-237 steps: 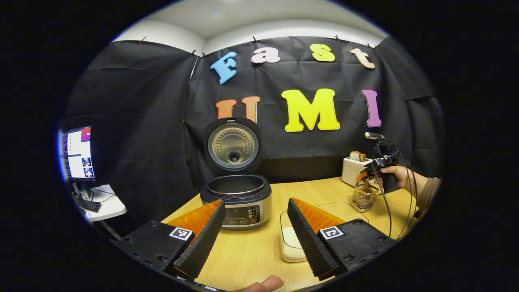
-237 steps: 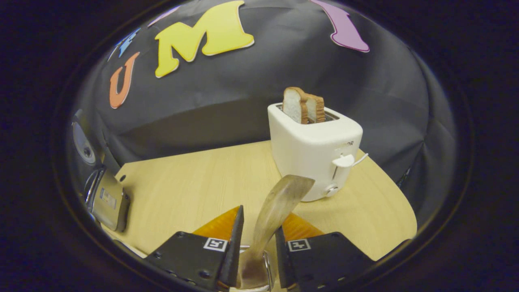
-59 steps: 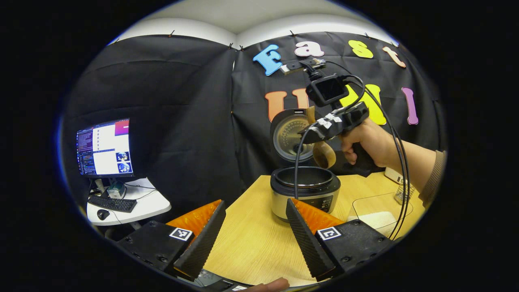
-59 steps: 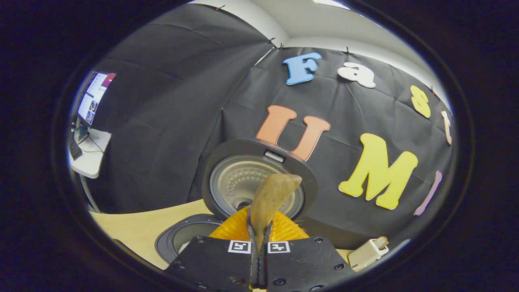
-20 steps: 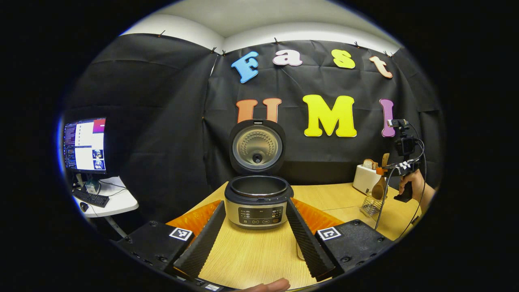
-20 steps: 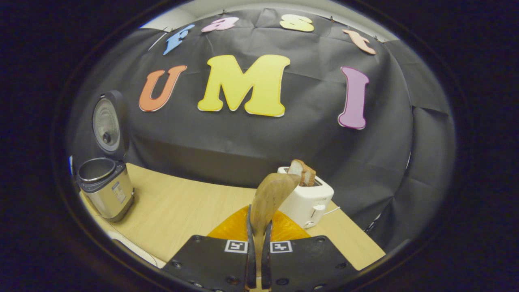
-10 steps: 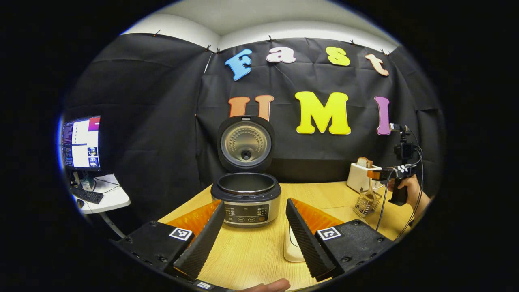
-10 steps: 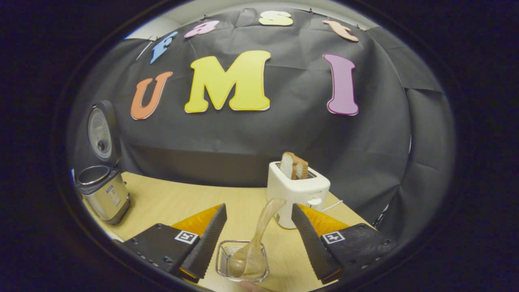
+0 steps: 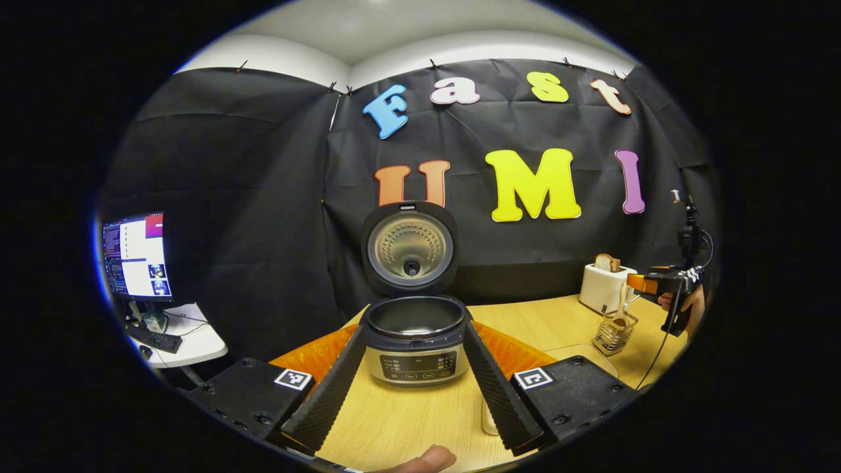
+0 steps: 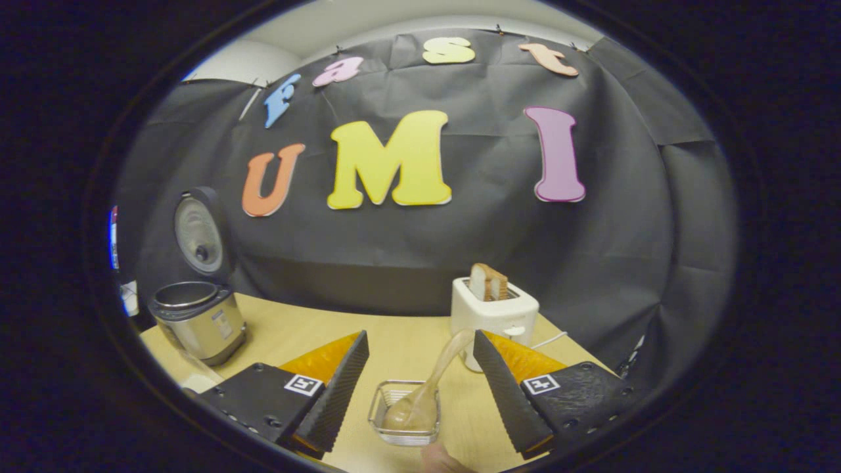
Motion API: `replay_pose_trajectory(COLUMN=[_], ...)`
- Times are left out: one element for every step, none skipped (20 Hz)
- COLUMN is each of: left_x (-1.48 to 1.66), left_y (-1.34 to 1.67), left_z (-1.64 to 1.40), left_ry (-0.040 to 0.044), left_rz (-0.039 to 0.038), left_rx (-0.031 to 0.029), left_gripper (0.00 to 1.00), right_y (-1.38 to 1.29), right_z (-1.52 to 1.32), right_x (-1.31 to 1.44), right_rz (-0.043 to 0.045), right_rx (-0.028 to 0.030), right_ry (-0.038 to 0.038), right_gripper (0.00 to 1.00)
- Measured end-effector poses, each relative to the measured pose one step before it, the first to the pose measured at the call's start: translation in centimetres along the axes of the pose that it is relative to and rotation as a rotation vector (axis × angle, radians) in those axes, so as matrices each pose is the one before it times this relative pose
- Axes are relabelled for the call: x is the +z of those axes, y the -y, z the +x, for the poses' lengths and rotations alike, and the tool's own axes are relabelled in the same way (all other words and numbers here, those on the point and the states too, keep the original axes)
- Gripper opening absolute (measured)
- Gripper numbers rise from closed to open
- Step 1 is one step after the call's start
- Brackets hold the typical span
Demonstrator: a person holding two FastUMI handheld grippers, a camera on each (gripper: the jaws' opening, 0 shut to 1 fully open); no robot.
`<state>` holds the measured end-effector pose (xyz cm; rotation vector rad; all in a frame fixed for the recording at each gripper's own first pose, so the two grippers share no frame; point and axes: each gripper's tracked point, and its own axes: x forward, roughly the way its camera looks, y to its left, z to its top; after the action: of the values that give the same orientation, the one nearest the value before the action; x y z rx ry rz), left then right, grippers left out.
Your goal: Close the left gripper, press the button to open the rice cooker; take a wooden spoon from the chopstick holder with the right hand, scoop a spoonful of rice and pour it into the rice cooker, then put the wooden spoon back into the chopstick holder.
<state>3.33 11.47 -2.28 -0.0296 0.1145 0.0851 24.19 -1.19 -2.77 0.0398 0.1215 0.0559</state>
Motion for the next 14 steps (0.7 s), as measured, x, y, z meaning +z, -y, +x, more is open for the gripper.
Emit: replay_pose_trajectory(left_x=[0.62, 0.723, 0.805, 1.056, 1.333, 1.279, 1.079, 1.308, 0.799, 1.11, 1.102, 1.03, 0.913, 0.759], left_y=[-0.606, -0.093, -0.069, -0.172, -0.507, -0.493, -0.217, 0.021, 0.142, 0.03, 0.063, -0.232, -0.262, -0.271], left_z=[0.492, 0.547, 0.531, 0.525, 0.527, 0.561, 0.618, 0.719, 0.64, 0.771, 0.865, 0.877, 0.95, 1.002], left_ry=[-0.00367, -0.00296, -0.0031, 0.00702, 0.02105, 0.02266, 0.01676, 0.02372, 0.01185, 0.01091, 0.01647, 0.01652, 0.01603, 0.0168], left_rz=[-0.00113, -0.00058, 0.00324, 0.00691, 0.00579, 0.00234, -0.00418, -0.00935, -0.0146, -0.01186, -0.01114, -0.013, -0.01144, -0.00457], left_rx=[0.01054, -0.00086, -0.00453, 0.00436, 0.01018, 0.01341, 0.0032, -0.00411, -0.00749, -0.00988, -0.00688, -0.00127, -0.0103, -0.00299], left_gripper=[0.96, 0.96, 0.96, 0.96, 0.96, 0.96, 0.96, 0.96, 0.96, 1.0, 0.96, 0.96, 0.96, 0.96], right_y=[-0.153, -0.165, -0.197, -0.137, -0.225, -0.248, -0.351, -0.412, -0.487, -0.427, 0.012, 0.004, 0.003, -0.028], right_z=[-0.589, -0.687, -0.682, -0.548, -0.66, -0.681, -0.59, -0.563, -0.539, -0.433, -0.54, -0.165, -0.085, -0.098], right_x=[-0.484, -0.355, -0.216, -0.11, -0.156, -0.262, -0.498, -0.51, -0.395, -0.5, -0.599, -0.423, -0.428, -0.472], right_rz=[-0.01572, -0.02118, -0.01596, -0.01082, 0.00016, 0.00919, 0.01197, 0.01518, 0.01444, 0.00813, 0.00013, -0.00267, -0.00584, -0.00527], right_rx=[0.01226, 0.00549, 0.00129, 0.00246, 0.0006, 0.00399, 0.00842, 0.01223, 0.01694, 0.01673, 0.00977, 0.00122, -0.00076, 0.00065], right_ry=[0.00648, 0.00252, 0.0073, 0.00619, 0.00553, 0.00172, -0.00935, -0.00653, -0.00242, -0.00317, -0.00504, -0.0048, -0.00889, -0.00561], right_gripper=[0.95, 0.96, 0.96, 0.96, 0.96, 0.96, 0.95, 0.96, 0.96, 0.95, 0.96, 0.95, 0.95, 0.96])
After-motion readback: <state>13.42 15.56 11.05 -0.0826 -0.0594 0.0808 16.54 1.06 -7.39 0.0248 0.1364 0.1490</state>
